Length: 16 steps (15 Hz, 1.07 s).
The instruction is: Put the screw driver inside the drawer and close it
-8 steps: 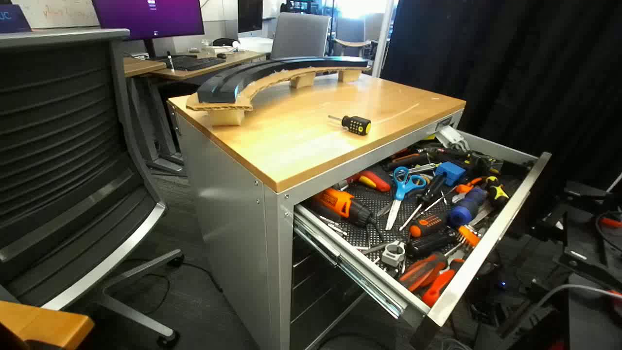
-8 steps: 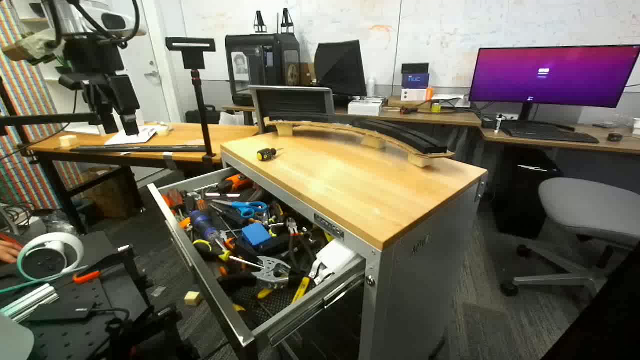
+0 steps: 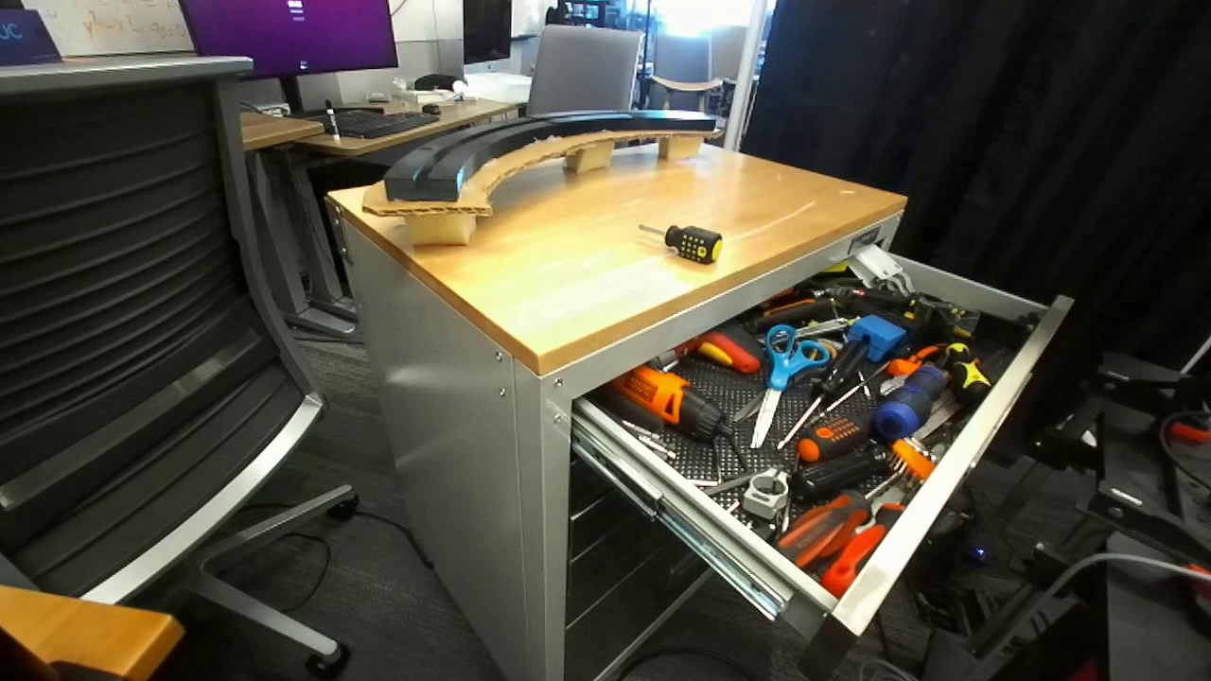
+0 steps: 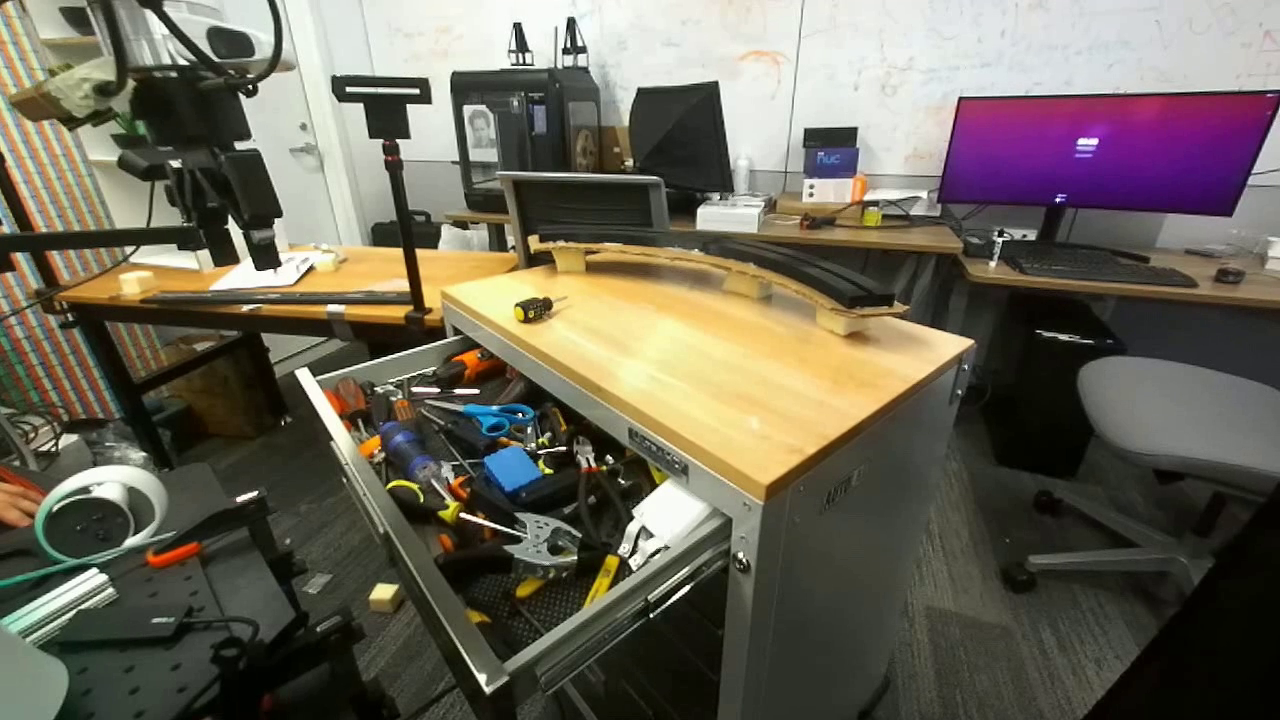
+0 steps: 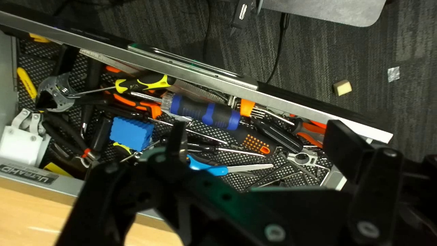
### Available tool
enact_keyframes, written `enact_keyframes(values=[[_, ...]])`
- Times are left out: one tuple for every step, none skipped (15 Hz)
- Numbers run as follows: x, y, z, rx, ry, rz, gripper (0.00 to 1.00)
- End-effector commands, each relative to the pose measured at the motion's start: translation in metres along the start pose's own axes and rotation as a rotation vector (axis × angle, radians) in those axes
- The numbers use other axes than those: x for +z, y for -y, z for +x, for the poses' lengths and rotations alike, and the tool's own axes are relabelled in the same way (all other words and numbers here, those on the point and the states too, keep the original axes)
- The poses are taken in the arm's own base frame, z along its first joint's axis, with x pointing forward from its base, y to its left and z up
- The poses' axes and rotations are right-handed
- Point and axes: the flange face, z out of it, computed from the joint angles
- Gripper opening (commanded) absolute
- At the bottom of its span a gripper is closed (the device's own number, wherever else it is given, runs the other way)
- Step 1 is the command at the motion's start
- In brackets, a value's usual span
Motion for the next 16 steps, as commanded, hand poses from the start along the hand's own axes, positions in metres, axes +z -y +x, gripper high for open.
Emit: enact_keyframes(values=[[-0.007,-0.008,0.044,-0.001,-0.004,0.001,1.0],[-0.009,-0.008,0.063,-0.012,-0.008,0.004,1.0],[-0.01,-0.007,0.082,-0.02,-0.005,-0.003,1.0],[-0.012,-0.004,0.097,-0.033,-0.002,-0.005,1.0],[-0.011,-0.002,0.113,-0.039,-0.005,-0.001,1.0],[-0.009,-0.001,0.129,-0.044,0.0,0.009,1.0],[-0.006,0.001,0.146,-0.056,0.003,0.022,1.0],[-0.001,0.005,0.163,-0.064,-0.001,0.029,1.0],[0.004,0.008,0.18,-0.071,-0.003,0.028,1.0],[0.011,0.01,0.193,-0.082,-0.007,0.045,1.0],[0.016,0.013,0.204,-0.087,-0.012,0.055,1.0],[0.022,0.015,0.215,-0.1,-0.014,0.056,1.0],[0.027,0.017,0.224,-0.107,-0.011,0.052,1.0],[0.033,0.017,0.232,-0.11,-0.011,0.041,1.0],[0.038,0.016,0.239,-0.117,-0.004,0.026,1.0],[0.042,0.012,0.245,-0.116,-0.001,0.007,1.0]])
